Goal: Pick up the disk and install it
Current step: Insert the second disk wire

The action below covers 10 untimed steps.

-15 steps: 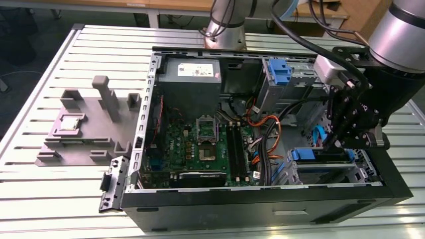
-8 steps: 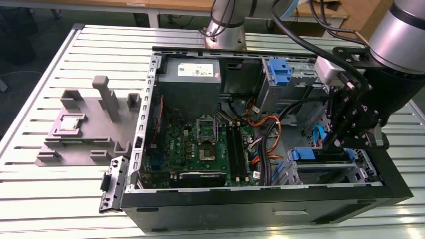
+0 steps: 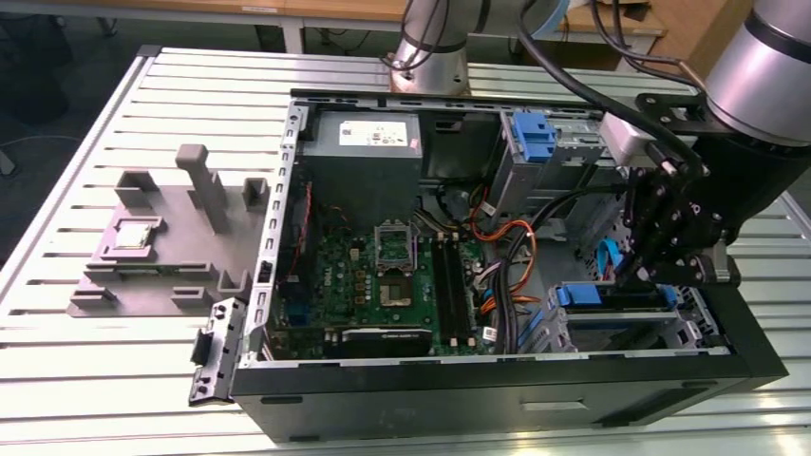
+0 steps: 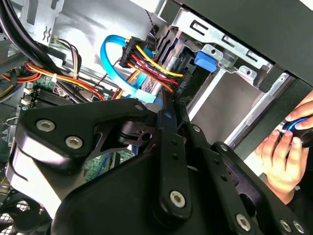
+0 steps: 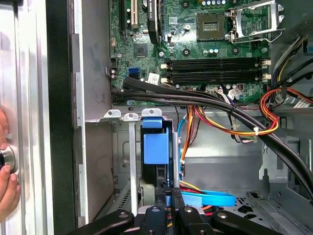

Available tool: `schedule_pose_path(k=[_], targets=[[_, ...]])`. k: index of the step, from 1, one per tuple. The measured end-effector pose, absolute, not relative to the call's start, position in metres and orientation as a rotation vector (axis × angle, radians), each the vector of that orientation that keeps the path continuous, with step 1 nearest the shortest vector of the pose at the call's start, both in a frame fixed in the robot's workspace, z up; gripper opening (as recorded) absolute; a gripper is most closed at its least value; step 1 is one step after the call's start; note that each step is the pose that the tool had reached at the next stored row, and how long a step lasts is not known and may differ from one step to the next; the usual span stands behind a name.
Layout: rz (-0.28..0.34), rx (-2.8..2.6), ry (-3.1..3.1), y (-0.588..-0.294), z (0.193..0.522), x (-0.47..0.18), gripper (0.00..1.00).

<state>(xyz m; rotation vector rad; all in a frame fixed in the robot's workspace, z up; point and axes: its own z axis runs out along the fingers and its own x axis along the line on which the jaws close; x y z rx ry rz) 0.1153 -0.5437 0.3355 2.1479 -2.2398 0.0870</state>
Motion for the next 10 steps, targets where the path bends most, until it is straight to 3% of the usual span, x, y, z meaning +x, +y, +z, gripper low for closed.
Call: schedule_pose_path(k=[10], targets=[[0.070,2.155,-2.248,-0.5472,0.3327,0.1153,0.16]])
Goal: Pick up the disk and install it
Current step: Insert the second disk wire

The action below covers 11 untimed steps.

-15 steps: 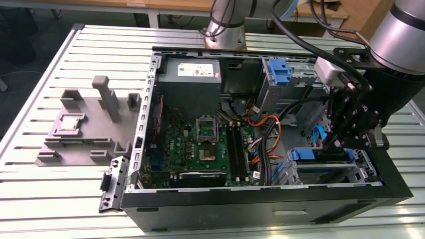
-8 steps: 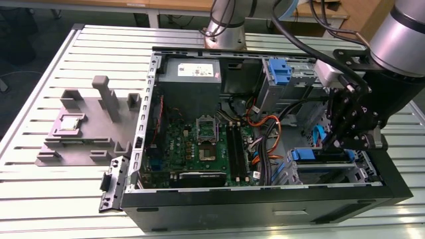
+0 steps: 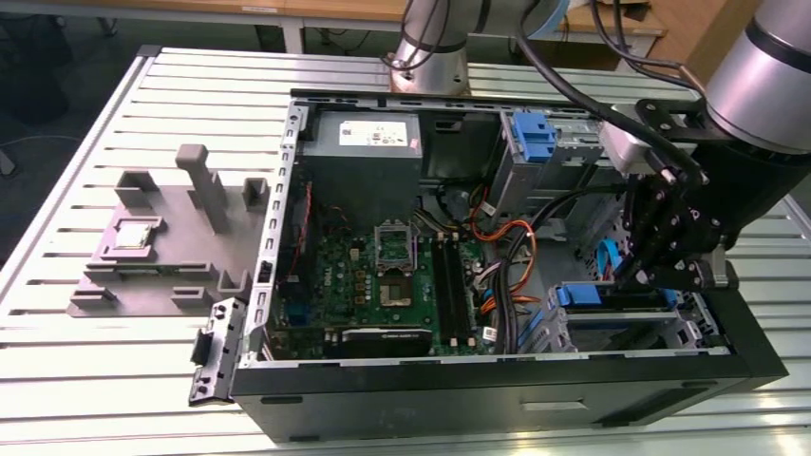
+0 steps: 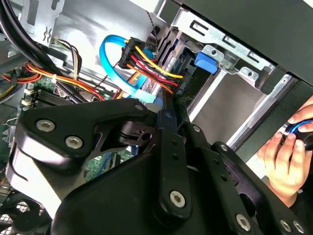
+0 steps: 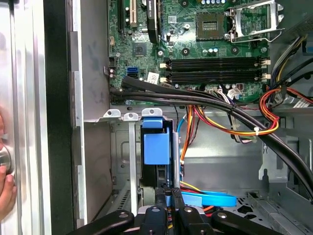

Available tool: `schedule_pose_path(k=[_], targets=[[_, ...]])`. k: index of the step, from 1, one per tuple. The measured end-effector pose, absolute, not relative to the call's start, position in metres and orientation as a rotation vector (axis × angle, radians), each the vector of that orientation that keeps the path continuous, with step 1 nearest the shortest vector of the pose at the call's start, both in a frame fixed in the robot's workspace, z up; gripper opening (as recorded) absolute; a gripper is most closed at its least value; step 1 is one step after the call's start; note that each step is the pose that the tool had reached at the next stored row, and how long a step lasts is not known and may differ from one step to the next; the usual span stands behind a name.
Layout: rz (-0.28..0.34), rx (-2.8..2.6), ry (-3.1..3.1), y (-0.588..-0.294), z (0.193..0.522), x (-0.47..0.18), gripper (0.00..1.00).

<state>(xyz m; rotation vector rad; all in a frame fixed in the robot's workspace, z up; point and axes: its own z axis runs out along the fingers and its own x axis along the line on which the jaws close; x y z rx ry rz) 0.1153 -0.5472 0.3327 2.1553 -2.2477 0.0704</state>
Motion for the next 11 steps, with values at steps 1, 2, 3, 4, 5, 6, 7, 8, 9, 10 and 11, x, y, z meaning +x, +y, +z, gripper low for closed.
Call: schedule_pose_path(k=[1,2,3,4,5,6,7,8,9,10,11], targets=[[0.068,2.156,-2.249,-0.5476,0.3323,0.1154,0.16],[0.065,2.158,-2.250,-0.5480,0.3320,0.1154,0.16],[0.063,2.159,-2.251,-0.5487,0.3314,0.1154,0.16],[0.059,2.160,-2.253,-0.5498,0.3308,0.1156,0.16],[0.056,2.162,-2.254,-0.5512,0.3299,0.1158,0.16],[0.052,2.163,-2.256,-0.5525,0.3290,0.1159,0.16],[0.049,2.164,-2.258,-0.5533,0.3281,0.1160,0.16],[0.047,2.165,-2.259,-0.5537,0.3274,0.1160,0.16],[0.047,2.165,-2.259,-0.5538,0.3273,0.1161,0.16],[0.047,2.166,-2.259,-0.5538,0.3272,0.1162,0.16],[0.047,2.166,-2.259,-0.5539,0.3271,0.1162,0.16]])
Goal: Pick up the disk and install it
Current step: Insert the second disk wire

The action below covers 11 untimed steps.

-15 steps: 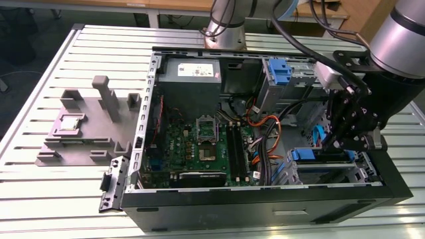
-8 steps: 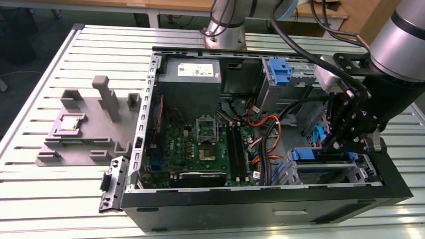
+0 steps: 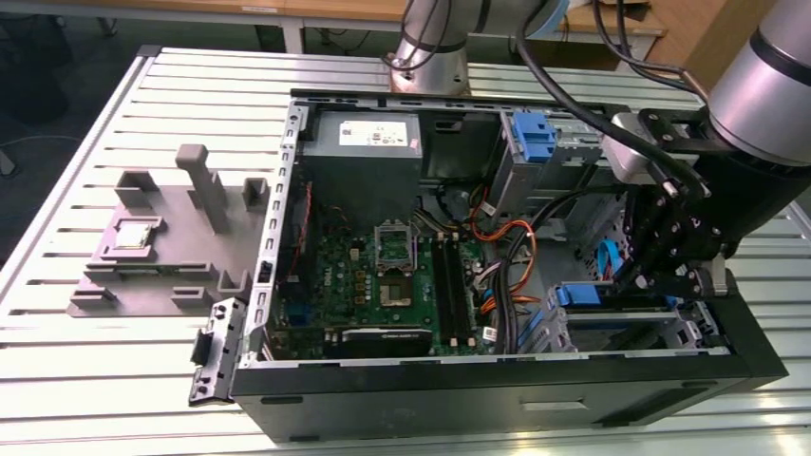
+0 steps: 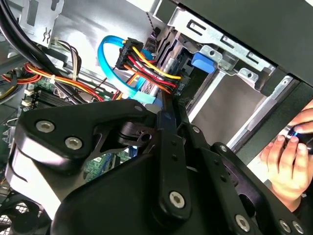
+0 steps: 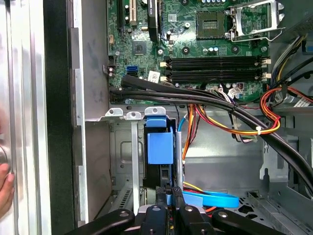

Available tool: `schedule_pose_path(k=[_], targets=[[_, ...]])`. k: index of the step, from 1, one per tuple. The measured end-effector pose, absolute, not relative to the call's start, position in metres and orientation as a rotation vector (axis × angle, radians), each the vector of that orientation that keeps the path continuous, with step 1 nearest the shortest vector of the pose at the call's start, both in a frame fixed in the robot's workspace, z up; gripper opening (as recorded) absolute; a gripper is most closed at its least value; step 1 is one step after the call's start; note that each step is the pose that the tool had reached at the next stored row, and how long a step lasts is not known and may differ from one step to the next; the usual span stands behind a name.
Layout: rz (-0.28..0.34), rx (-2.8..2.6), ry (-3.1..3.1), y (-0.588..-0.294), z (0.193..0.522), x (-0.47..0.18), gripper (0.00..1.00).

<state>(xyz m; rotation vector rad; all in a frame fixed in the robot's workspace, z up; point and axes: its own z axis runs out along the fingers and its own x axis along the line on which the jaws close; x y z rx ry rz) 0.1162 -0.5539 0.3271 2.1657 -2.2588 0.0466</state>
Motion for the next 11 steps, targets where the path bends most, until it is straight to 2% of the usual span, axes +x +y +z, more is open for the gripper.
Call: schedule_pose_path(k=[6,7,11], targets=[[0.043,2.168,-2.260,-0.5537,0.3256,0.1163,0.17],[0.044,2.167,-2.260,-0.5538,0.3259,0.1163,0.23],[0.046,2.166,-2.259,-0.5539,0.3274,0.1162,0.23]])
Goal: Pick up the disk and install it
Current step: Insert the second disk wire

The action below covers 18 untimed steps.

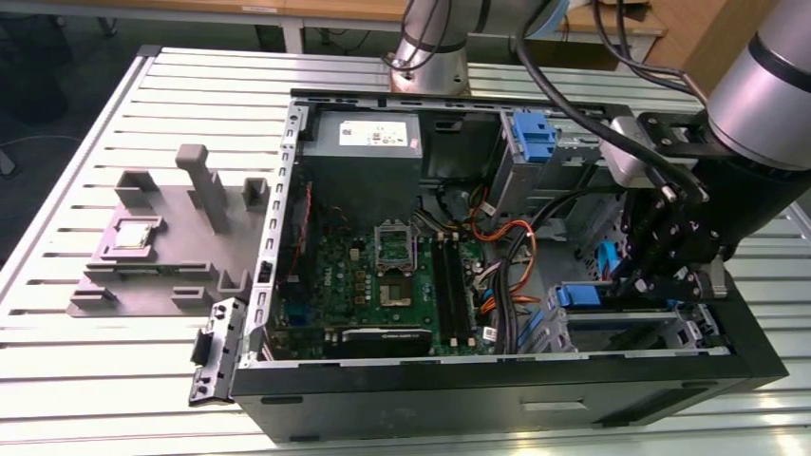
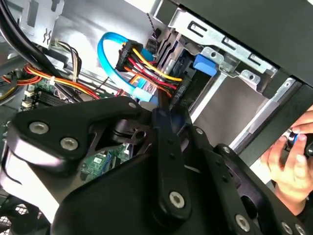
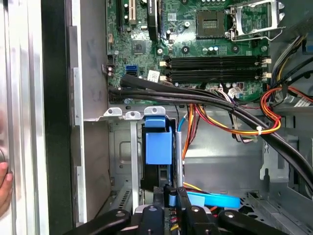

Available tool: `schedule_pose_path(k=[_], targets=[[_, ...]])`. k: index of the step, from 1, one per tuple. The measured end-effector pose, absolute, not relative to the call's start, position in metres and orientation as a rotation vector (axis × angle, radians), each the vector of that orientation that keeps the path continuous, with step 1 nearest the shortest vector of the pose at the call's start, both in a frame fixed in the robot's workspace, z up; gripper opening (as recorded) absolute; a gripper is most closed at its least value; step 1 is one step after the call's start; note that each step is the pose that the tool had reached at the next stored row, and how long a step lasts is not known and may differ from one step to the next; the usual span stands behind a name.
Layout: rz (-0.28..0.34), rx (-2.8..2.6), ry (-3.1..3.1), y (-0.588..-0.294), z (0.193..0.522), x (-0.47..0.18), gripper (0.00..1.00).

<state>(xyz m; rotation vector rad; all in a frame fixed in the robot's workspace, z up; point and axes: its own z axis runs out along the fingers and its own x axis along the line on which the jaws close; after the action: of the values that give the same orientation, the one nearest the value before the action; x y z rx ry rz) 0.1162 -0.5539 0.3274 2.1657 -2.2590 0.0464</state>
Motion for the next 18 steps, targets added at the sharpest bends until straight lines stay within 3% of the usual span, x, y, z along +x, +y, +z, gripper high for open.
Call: schedule_pose_path(k=[15,17,18], targets=[[0.039,2.169,-2.262,-0.554,0.349,0.116,0.23],[0.039,2.169,-2.262,-0.554,0.349,0.116,0.22],[0.039,2.169,-2.262,-0.554,0.349,0.116,0.15]])
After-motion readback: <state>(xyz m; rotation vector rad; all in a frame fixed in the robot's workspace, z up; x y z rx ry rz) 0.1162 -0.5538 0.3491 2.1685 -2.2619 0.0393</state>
